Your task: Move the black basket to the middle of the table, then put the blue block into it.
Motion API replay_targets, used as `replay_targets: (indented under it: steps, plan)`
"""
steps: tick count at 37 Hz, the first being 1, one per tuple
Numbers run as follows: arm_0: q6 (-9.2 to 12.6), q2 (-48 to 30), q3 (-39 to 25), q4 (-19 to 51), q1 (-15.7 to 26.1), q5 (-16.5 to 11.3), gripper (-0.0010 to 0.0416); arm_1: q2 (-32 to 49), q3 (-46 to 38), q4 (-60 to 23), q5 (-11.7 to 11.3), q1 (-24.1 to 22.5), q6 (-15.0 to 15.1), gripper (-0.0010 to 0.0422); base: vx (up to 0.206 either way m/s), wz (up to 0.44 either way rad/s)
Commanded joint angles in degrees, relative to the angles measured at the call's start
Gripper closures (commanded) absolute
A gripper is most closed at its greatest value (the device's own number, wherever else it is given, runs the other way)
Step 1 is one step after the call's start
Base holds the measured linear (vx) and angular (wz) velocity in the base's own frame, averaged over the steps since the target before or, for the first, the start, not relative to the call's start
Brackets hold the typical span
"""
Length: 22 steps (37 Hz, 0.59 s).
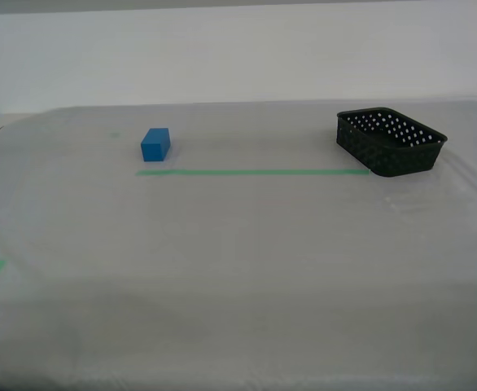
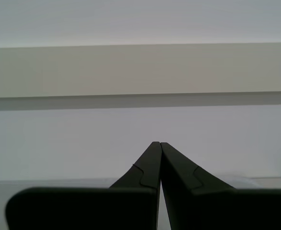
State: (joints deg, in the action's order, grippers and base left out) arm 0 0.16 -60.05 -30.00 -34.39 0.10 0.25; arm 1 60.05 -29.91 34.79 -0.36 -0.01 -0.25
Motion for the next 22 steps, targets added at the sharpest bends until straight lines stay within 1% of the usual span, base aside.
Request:
replay_targets:
  steps: [1, 22]
  plan:
    - [0.5, 0.0, 0.0, 0.4, 0.1, -0.1, 0.0406, 0.0, -0.1, -0.9, 0.0, 0.0, 0.1, 0.0412, 0.000, 0.000]
    - [0.5, 0.0, 0.0, 0.4, 0.1, -0.1, 0.0406, 0.0, -0.1, -0.9, 0.0, 0.0, 0.1, 0.0412, 0.000, 0.000]
